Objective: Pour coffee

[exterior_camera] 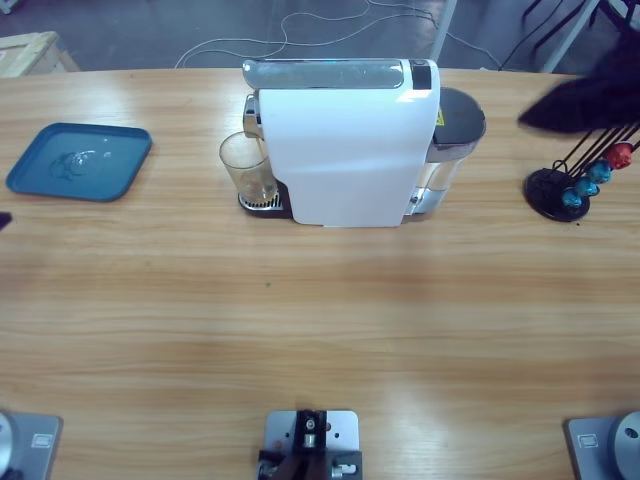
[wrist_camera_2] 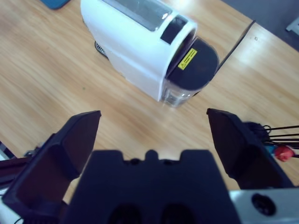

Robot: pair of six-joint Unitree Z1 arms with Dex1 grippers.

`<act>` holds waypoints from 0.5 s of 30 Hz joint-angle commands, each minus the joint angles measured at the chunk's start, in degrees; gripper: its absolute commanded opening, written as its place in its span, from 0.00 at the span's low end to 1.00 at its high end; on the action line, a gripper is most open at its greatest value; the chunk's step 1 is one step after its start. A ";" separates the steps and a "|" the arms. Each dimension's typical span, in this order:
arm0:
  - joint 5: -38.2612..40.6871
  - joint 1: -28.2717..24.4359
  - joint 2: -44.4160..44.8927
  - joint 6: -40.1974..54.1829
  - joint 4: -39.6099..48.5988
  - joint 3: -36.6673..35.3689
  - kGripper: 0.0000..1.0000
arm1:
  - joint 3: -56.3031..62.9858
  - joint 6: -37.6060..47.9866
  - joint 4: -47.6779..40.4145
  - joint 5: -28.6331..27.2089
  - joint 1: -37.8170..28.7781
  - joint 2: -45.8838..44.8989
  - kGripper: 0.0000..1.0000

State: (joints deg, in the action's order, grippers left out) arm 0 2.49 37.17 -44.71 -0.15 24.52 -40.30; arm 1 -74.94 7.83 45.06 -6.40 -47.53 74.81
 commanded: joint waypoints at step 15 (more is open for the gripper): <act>11.94 -0.43 2.80 4.10 -10.07 8.30 0.89 | 23.38 -1.50 -16.12 3.83 -0.58 -14.64 1.00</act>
State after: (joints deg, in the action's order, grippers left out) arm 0 13.20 37.07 -39.39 3.57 15.45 -34.33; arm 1 -56.93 6.99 31.94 -3.92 -47.58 62.47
